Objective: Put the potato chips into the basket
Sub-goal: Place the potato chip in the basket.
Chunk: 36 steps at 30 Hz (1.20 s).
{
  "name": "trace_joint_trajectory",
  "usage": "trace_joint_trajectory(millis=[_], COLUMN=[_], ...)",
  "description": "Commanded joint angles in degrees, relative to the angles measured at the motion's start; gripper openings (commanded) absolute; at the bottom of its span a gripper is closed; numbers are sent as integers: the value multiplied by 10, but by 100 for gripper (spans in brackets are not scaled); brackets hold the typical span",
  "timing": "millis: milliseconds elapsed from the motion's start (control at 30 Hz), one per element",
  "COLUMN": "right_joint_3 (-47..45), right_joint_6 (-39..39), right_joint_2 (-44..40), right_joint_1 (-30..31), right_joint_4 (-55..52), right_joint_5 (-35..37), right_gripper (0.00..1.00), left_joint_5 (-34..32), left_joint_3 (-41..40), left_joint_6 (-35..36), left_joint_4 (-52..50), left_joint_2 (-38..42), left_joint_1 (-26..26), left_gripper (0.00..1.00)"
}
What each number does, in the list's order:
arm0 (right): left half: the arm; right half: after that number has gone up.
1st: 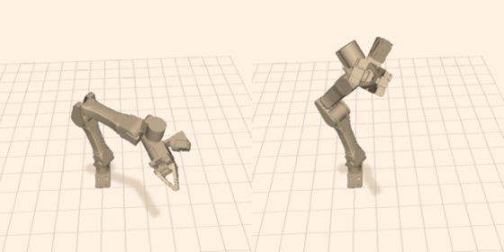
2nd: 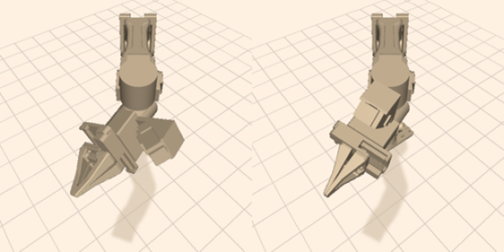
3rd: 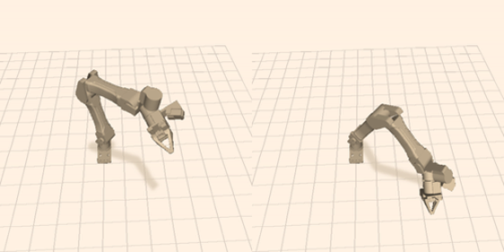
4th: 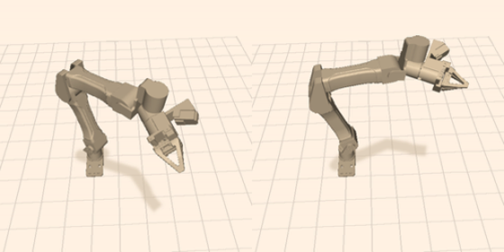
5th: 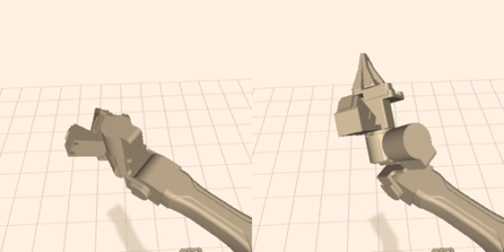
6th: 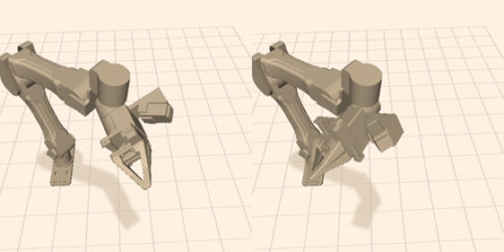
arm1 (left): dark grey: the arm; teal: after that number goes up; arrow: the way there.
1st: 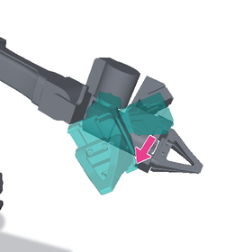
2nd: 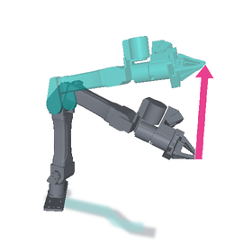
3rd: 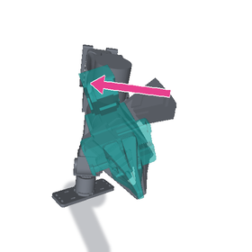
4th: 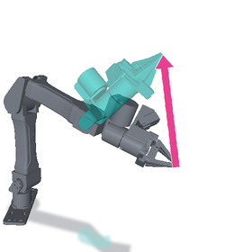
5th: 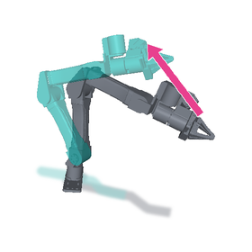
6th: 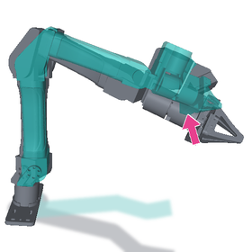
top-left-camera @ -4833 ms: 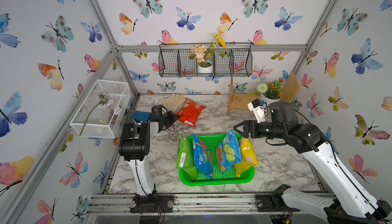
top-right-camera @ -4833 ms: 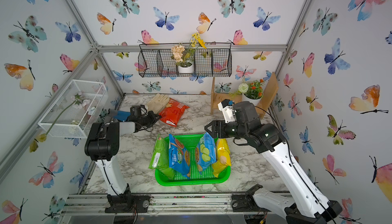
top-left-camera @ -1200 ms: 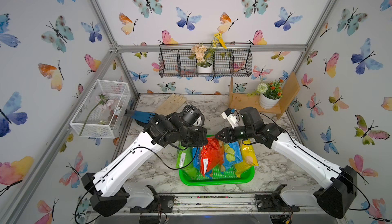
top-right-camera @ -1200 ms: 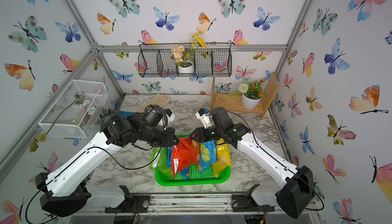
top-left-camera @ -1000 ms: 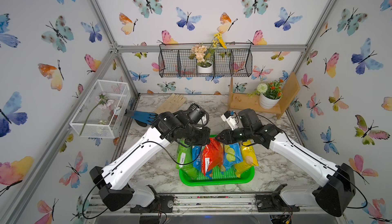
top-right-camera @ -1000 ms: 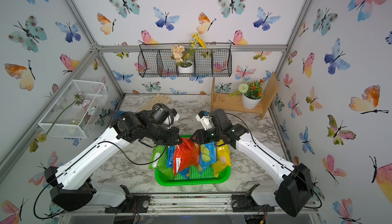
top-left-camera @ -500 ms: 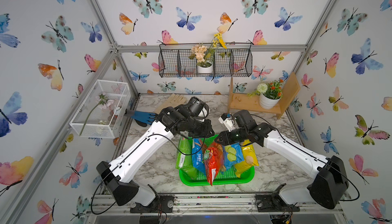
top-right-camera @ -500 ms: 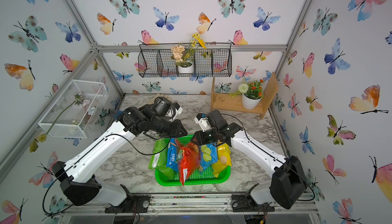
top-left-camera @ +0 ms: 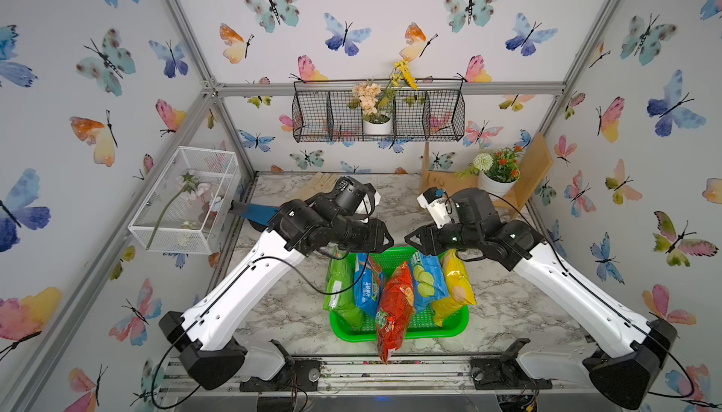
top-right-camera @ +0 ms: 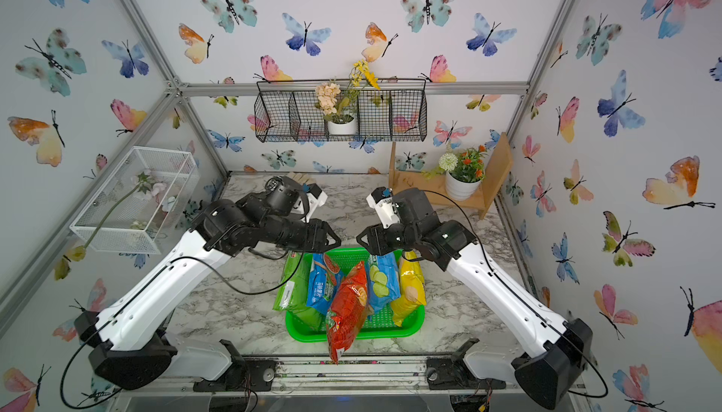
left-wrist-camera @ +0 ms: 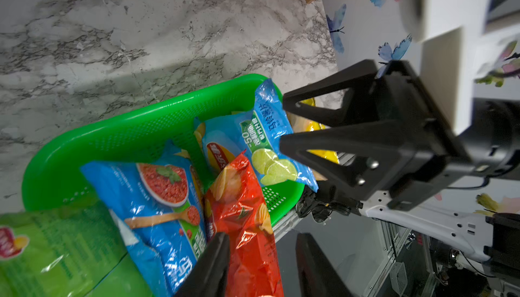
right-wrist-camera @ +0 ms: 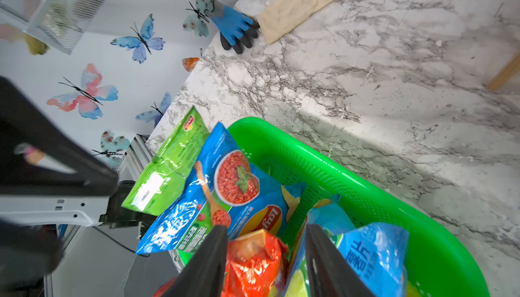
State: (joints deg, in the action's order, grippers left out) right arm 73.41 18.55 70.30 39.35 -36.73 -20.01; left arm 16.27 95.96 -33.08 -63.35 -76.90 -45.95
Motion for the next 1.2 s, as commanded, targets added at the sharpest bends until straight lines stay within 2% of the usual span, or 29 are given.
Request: trace_joint_trajectory(millis=[0, 133, 267, 333, 433, 533, 800, 1000, 1100, 1167], right_joint_3=[-22, -61, -90, -90, -88, -84, -59, -40, -35, -33], right_joint_6=[-10, -28, -32, -31, -25, -20, -15, -17, -17, -18], right_joint_2=[-52, -95, -112, -114, -123, -127, -133, -138, -139, -139], right_joint_1=[1, 1, 1, 1, 1, 1, 1, 1, 1, 1], right_joint_4=[-31, -37, -48, -57, -59, -60, -76, -86, -87, -87], right_joint_5=[-17, -35, -14, -11, -5, -1, 3, 9, 10, 12], right_gripper=[52, 53, 54, 54, 54, 54, 54, 54, 55, 54], left_joint_5=[-82, -203, -336, -353, -382, -400, -448, -446, -438, -431], left_joint_3=[-28, -75, -116, -123, -128, -145, -175, -209, -221, -234], left_joint_6=[17, -44, -119, -140, -168, -187, -227, -219, -225, -232], left_joint_4=[-63, -70, -55, -51, -66, -67, -47, 17, 19, 19], left_joint_2=[79, 140, 127, 106, 78, 67, 40, 26, 16, 15], left_joint_1=[-54, -203, -395, -447, -497, -516, -517, -515, -512, -511], left_gripper=[53, 58, 61, 61, 61, 61, 62, 63, 59, 51])
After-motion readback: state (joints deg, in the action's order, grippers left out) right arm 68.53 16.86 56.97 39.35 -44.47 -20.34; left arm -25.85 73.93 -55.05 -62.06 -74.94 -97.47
